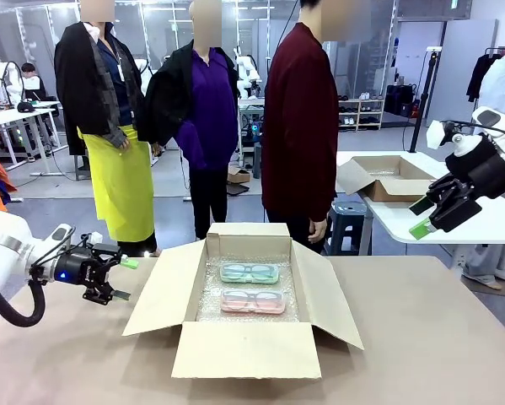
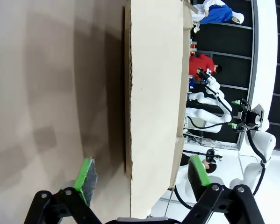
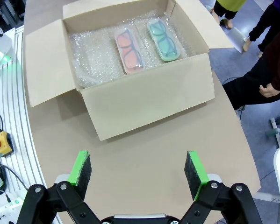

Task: Pack the glasses set securely to prepare it for shipping.
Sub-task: Position the Package Box on the left side of the table.

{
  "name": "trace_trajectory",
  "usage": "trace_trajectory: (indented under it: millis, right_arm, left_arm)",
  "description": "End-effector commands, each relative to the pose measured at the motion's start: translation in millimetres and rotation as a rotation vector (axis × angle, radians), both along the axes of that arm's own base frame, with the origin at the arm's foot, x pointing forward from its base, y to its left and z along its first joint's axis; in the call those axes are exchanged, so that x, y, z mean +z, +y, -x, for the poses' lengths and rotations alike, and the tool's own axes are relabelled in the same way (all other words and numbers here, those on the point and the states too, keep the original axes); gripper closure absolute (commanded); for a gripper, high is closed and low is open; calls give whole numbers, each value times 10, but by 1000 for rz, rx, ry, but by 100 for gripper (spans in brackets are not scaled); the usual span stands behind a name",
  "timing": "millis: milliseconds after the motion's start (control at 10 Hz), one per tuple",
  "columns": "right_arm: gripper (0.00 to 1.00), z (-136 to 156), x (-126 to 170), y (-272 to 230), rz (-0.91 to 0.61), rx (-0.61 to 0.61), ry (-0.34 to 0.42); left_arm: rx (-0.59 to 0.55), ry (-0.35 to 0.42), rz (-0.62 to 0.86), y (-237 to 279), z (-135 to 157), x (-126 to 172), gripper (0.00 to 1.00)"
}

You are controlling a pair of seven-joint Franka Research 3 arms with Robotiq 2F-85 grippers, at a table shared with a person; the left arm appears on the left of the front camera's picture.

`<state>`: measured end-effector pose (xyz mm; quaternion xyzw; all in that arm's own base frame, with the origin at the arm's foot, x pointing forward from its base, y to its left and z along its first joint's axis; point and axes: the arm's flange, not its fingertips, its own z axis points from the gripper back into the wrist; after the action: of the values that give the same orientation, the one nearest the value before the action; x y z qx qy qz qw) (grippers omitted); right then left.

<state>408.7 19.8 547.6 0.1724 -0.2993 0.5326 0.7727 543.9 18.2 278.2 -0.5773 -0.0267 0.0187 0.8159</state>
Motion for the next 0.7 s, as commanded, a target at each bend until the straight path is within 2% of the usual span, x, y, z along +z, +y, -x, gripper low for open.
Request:
trace_trajectory:
  millis: [0, 600]
  right_arm:
    - [0, -10, 33, 38, -2, -26, 7]
    - [0, -10, 33, 38, -2, -26, 7]
  left_arm:
    - [2, 34, 62, -119, -6, -24, 0]
    - [-14, 112, 169, -392, 42, -54, 0]
